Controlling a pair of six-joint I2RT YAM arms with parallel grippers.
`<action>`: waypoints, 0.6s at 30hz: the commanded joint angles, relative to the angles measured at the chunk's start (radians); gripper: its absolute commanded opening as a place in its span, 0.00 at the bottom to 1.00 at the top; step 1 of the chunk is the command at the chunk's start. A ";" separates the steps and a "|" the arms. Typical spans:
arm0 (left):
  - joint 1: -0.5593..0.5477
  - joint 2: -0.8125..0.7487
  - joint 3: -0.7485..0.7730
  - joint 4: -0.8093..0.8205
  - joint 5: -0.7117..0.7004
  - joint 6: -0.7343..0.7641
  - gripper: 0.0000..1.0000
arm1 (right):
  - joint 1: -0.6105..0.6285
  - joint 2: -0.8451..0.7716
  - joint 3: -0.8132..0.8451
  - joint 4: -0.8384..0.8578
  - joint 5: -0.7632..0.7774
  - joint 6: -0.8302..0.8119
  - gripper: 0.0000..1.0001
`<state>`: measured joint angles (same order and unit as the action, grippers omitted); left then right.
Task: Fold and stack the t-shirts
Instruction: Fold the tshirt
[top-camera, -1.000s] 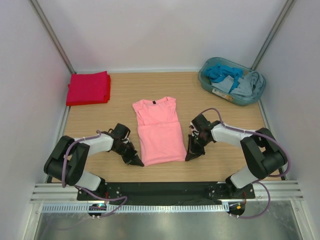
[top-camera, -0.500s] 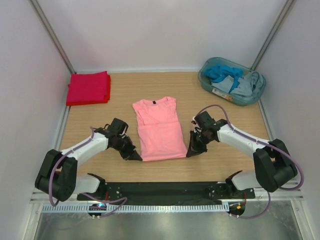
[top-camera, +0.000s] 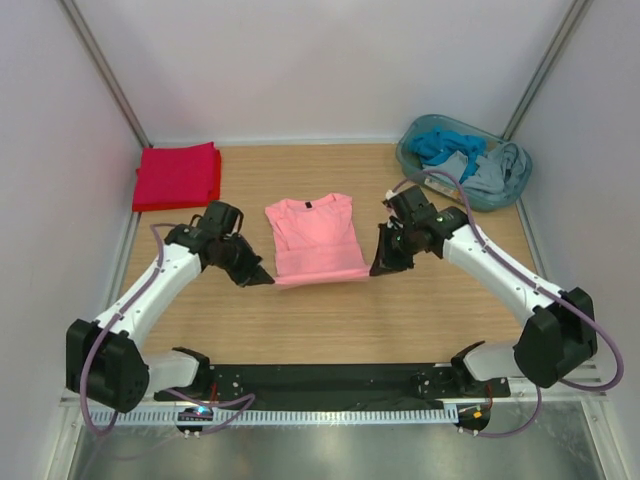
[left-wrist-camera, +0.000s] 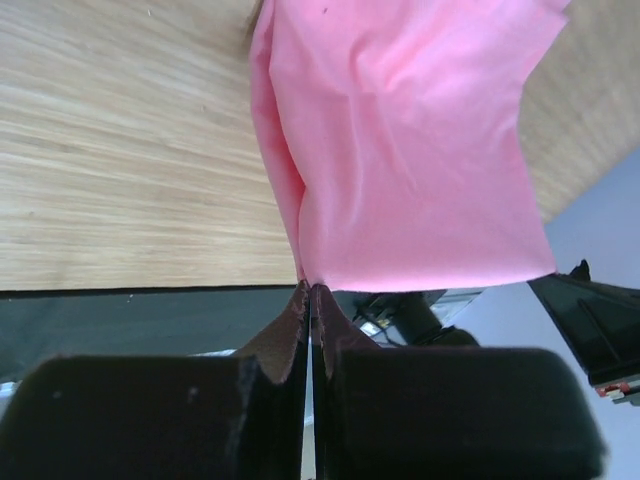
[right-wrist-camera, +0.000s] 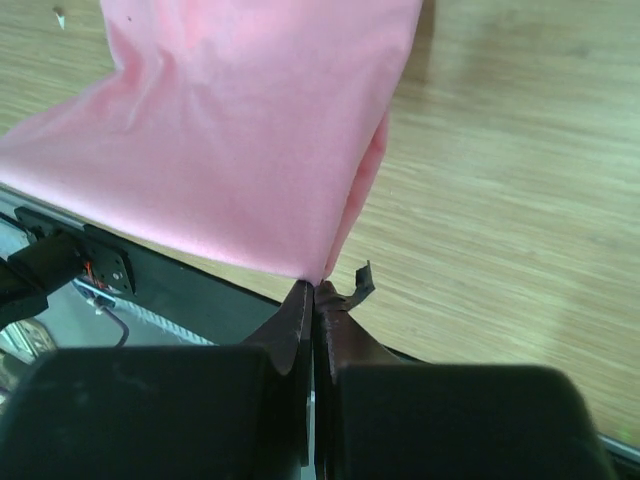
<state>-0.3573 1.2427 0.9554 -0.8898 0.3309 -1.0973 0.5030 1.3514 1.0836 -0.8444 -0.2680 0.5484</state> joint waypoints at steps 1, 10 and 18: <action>0.064 0.033 0.100 -0.061 -0.046 0.028 0.00 | -0.004 0.060 0.140 -0.056 0.078 -0.051 0.01; 0.132 0.233 0.376 -0.008 -0.052 0.122 0.00 | -0.067 0.311 0.485 -0.074 0.105 -0.099 0.01; 0.135 0.362 0.497 -0.005 0.025 0.252 0.00 | -0.077 0.443 0.604 -0.099 0.050 -0.110 0.01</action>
<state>-0.2165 1.6119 1.4395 -0.8986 0.3073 -0.9428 0.4232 1.7988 1.6661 -0.9184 -0.1917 0.4557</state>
